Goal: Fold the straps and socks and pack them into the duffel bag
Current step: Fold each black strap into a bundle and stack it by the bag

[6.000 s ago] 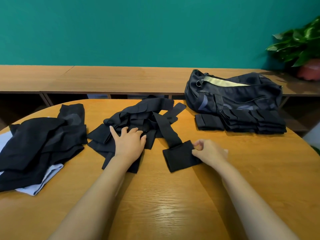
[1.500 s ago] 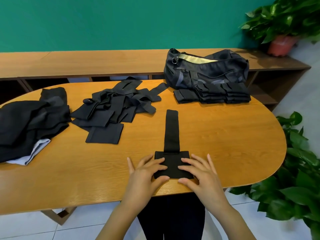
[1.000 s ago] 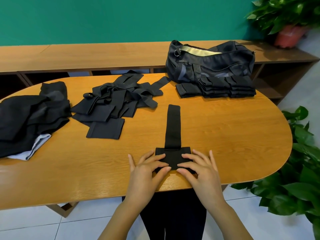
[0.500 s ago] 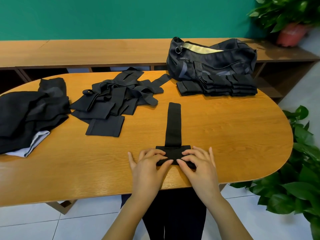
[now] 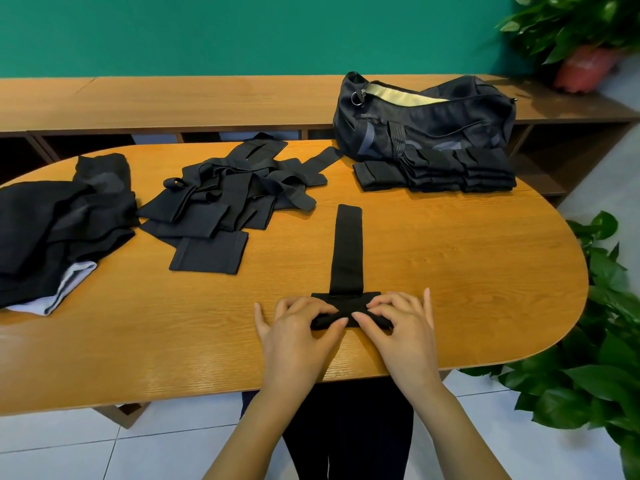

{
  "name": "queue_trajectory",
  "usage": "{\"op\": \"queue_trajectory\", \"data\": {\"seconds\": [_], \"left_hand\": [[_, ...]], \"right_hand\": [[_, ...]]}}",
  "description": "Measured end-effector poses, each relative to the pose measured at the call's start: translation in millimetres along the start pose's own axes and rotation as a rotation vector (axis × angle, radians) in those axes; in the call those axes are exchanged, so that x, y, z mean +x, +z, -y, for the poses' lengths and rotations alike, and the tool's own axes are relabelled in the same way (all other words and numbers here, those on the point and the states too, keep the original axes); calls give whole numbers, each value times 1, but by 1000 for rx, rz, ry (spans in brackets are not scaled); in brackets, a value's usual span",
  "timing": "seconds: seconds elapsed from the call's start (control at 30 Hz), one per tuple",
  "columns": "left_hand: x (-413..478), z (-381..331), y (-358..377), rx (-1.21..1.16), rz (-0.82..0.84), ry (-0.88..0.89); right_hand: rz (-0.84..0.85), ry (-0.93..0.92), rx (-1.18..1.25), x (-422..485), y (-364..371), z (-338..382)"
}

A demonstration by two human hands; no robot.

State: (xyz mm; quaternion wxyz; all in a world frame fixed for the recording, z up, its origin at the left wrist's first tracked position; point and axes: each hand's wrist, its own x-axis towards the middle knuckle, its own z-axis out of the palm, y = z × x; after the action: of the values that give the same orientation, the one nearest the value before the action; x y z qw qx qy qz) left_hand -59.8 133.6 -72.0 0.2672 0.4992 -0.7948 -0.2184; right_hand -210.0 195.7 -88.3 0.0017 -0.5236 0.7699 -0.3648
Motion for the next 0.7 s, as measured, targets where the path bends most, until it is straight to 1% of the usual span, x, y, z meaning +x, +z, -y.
{"op": "queue_trajectory", "data": {"seconds": [0.23,0.4,0.5,0.6,0.7], "left_hand": [[10,5,-4,4,50,28],[13,5,-1,45,-22,90],[17,5,1,46,-38,80],[20,6,2,29,-35,60],[22,7,2,-7,-42,41]], "right_hand": [[38,3,-35,7,0,-1],[25,-2,-32,8,2,-2],[50,-22,-15,7,-2,-4],[84,-66,-67,8,-6,-5],[78,-53,-103,10,-10,-8]]}}
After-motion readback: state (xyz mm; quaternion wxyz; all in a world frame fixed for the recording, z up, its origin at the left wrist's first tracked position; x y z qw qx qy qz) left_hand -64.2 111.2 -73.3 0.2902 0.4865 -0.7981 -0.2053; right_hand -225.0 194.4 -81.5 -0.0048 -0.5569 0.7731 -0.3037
